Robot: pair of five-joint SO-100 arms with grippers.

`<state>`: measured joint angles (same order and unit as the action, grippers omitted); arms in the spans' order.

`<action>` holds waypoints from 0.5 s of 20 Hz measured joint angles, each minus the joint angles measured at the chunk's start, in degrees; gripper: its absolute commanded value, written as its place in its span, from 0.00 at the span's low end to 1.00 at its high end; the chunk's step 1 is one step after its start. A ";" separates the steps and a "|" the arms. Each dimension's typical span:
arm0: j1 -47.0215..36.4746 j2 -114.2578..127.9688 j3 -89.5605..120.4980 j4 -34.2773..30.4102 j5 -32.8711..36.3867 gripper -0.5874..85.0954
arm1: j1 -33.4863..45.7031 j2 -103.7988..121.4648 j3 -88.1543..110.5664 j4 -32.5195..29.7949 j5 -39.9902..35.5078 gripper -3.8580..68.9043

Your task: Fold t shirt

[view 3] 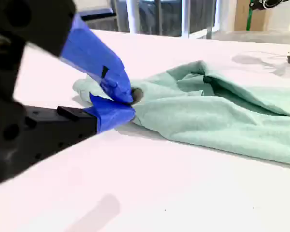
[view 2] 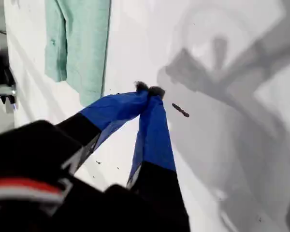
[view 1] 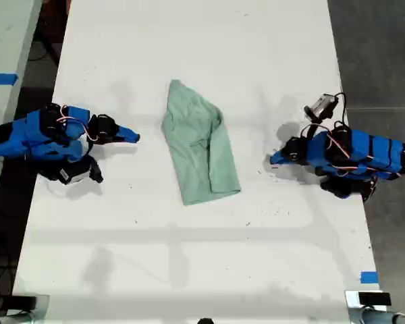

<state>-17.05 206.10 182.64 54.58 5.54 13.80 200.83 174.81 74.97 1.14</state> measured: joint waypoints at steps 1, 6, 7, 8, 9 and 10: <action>0.00 0.00 0.00 0.00 0.00 0.00 | 0.00 0.00 0.00 0.00 0.00 0.04; 1.23 0.00 -0.53 0.00 5.54 0.00 | -0.09 -0.09 0.00 -5.89 -8.17 0.04; 1.23 0.00 -0.53 0.00 5.54 0.00 | -0.09 -0.09 0.00 -5.98 -8.17 0.04; 1.23 0.00 -0.53 0.00 5.54 0.00 | -0.09 -0.09 0.00 -5.98 -8.17 0.04; 1.23 0.00 -0.53 0.00 5.54 0.00 | -0.09 -0.09 0.00 -5.98 -7.91 0.04; 1.23 0.00 -0.53 0.00 5.54 0.00 | -0.09 -0.09 0.00 -5.98 -6.94 0.04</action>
<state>-15.82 206.10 182.11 54.58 11.07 13.71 200.74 174.81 68.99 -5.80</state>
